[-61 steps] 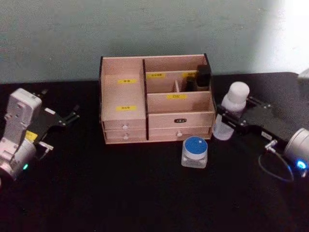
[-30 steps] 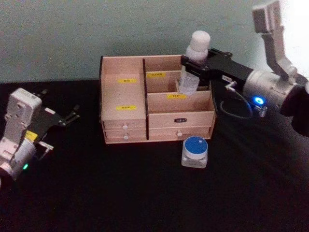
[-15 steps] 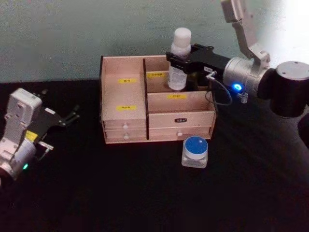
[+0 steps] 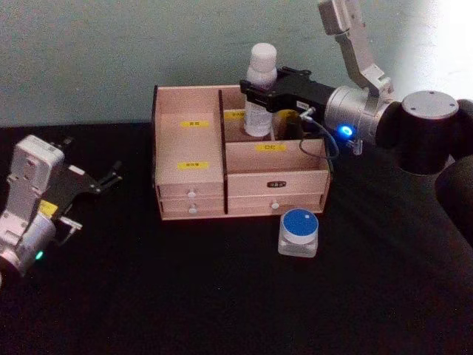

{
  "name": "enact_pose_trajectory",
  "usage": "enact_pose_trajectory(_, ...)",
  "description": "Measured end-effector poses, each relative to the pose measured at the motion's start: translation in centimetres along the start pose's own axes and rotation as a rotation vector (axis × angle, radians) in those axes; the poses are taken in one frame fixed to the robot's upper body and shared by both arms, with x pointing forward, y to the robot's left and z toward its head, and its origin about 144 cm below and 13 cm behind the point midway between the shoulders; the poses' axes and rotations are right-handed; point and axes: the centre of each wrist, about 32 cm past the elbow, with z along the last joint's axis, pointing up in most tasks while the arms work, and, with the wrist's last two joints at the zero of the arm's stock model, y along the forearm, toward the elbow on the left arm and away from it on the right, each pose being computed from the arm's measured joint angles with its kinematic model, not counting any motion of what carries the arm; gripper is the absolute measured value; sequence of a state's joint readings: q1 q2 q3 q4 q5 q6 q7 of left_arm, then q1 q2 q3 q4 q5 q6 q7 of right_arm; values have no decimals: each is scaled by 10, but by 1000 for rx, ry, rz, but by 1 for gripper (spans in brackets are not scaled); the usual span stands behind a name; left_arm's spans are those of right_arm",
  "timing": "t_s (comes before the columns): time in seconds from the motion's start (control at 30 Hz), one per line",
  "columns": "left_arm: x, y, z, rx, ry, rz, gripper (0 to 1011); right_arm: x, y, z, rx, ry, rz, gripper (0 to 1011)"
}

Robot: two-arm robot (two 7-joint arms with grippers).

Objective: Pick up the facial cleanser and watermelon frost from the table and place them into the tiered storage box.

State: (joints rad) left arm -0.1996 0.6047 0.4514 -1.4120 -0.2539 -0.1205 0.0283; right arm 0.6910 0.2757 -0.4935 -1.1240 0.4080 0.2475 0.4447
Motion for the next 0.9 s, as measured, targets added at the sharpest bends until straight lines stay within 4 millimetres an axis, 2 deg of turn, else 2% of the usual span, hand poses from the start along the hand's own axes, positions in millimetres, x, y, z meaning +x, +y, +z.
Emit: enact_pose_trajectory(0.9,0,0,0,0,0,0,1001,-4,13,-10,-29,-14,13,593)
